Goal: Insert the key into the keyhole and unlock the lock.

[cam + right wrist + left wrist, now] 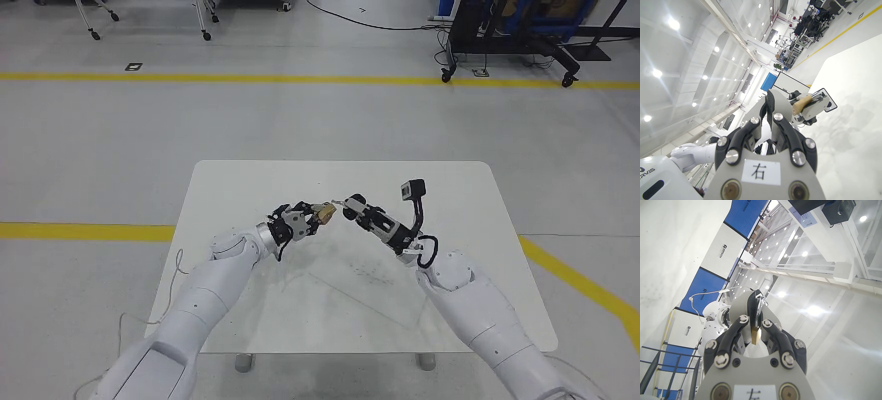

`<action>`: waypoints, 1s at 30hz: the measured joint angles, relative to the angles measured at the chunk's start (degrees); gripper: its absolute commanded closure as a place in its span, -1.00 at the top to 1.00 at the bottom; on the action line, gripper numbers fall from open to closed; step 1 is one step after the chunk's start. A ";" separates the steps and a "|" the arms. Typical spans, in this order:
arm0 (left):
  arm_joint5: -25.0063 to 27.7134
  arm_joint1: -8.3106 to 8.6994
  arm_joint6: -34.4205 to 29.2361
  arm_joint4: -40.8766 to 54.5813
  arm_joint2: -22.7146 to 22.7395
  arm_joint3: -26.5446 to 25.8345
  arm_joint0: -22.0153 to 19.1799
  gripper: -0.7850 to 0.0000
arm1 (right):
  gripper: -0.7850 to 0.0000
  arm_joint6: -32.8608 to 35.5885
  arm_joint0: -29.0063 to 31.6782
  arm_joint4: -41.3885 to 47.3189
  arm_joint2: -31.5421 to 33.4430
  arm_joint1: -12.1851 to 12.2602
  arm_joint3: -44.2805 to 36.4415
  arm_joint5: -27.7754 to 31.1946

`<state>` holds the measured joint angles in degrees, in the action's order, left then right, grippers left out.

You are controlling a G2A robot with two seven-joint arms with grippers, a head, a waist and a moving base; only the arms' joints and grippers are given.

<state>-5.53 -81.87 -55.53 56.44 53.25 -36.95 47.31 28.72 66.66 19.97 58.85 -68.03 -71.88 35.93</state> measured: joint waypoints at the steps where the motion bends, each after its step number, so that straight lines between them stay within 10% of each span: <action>1: 0.11 0.06 0.54 -0.62 -0.16 -0.35 0.23 -1.00 | -1.00 0.05 -0.03 -0.46 -0.17 0.00 -0.25 -0.42; 16: 9.59 2.39 10.38 -5.50 6.63 -11.01 5.45 -1.00 | -1.00 -23.82 10.05 -23.79 -0.50 -0.56 -14.54 -12.33; 30: 10.91 2.99 11.83 -7.80 9.18 -16.29 8.59 -1.00 | -1.00 -34.22 9.88 -27.96 -4.78 -3.13 -15.93 -19.16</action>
<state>5.38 -78.88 -43.70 48.65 62.44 -53.24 55.90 -5.50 76.55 -7.99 54.07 -71.16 -87.81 16.77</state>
